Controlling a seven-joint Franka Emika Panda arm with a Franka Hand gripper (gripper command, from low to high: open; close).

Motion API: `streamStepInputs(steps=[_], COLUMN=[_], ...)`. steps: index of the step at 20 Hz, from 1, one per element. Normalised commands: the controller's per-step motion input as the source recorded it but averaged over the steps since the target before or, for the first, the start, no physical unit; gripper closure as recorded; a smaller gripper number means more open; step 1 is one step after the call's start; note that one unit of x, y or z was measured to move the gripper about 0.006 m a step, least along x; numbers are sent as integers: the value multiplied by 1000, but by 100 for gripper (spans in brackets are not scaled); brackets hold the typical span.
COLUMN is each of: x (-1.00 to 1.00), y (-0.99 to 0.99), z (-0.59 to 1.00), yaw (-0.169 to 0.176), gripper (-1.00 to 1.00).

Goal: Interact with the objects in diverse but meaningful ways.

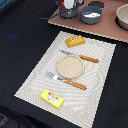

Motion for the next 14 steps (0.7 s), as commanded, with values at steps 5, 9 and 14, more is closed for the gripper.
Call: streamStepInputs(steps=[5, 9, 14], x=[0, 12, 9], y=[16, 59, 19], z=[-281, -280, -251], yaw=[0, 0, 0], gripper=[-100, 100, 100])
